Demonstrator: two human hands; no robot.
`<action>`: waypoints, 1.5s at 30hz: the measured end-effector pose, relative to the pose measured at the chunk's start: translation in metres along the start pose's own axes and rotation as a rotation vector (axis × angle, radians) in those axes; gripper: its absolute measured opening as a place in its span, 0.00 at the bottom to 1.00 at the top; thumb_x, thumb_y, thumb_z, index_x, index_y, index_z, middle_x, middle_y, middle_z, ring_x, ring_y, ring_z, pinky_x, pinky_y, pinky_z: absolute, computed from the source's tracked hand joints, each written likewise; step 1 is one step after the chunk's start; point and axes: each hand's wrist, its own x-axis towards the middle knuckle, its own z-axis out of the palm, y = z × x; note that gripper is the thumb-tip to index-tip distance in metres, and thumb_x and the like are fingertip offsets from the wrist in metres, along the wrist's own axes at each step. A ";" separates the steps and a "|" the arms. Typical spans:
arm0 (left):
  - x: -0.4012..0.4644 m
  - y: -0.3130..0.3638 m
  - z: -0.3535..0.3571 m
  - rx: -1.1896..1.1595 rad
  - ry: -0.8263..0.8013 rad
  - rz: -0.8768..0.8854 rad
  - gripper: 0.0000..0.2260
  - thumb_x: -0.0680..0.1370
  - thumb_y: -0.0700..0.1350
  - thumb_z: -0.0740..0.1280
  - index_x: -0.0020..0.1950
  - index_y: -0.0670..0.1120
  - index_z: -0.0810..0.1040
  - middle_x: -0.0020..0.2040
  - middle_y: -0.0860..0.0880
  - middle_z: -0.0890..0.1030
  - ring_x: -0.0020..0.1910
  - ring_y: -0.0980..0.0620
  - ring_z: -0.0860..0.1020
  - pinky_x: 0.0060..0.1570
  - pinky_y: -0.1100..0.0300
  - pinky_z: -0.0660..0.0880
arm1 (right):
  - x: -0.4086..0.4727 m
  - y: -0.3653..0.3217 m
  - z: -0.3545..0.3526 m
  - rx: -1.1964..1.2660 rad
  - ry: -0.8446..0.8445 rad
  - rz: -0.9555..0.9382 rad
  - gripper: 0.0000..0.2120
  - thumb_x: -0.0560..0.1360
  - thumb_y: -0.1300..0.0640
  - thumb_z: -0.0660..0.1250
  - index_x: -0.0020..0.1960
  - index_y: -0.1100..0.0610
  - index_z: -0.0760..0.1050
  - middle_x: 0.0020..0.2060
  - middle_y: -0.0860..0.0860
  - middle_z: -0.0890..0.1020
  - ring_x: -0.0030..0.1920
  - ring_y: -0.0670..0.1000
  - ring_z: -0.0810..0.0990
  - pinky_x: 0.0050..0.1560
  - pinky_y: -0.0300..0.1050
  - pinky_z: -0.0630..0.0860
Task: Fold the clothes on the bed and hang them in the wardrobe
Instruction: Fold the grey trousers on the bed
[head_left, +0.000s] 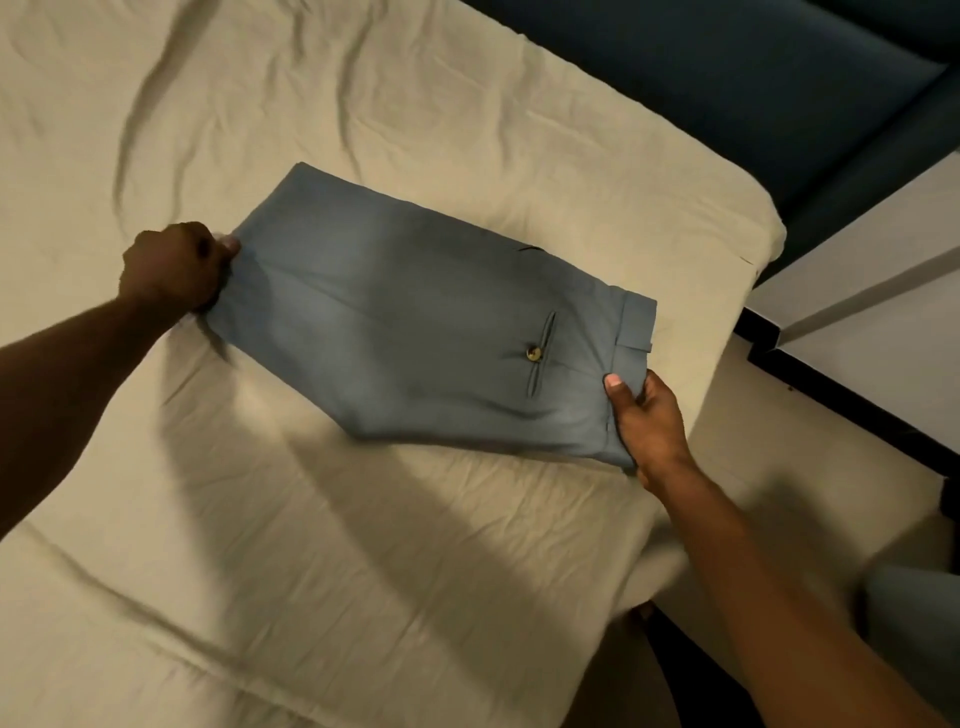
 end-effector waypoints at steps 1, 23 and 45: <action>-0.001 0.001 0.000 0.038 0.012 -0.001 0.23 0.83 0.60 0.58 0.55 0.41 0.77 0.54 0.31 0.78 0.55 0.29 0.75 0.54 0.41 0.72 | -0.003 -0.001 0.002 -0.073 0.013 -0.024 0.13 0.80 0.50 0.66 0.61 0.55 0.76 0.52 0.51 0.82 0.53 0.54 0.81 0.55 0.48 0.77; -0.078 0.066 0.087 0.273 -0.133 0.819 0.37 0.76 0.73 0.38 0.82 0.57 0.48 0.82 0.48 0.50 0.81 0.44 0.48 0.76 0.38 0.43 | 0.014 -0.054 0.082 -1.096 -0.151 -0.655 0.38 0.76 0.29 0.43 0.81 0.46 0.50 0.81 0.50 0.51 0.80 0.59 0.44 0.75 0.67 0.42; -0.149 -0.074 0.051 0.105 -0.013 0.110 0.39 0.78 0.72 0.45 0.82 0.49 0.49 0.81 0.39 0.51 0.80 0.40 0.50 0.75 0.37 0.51 | -0.052 -0.004 0.046 -1.080 -0.007 -0.447 0.43 0.77 0.29 0.43 0.81 0.57 0.47 0.80 0.56 0.52 0.80 0.58 0.47 0.74 0.66 0.40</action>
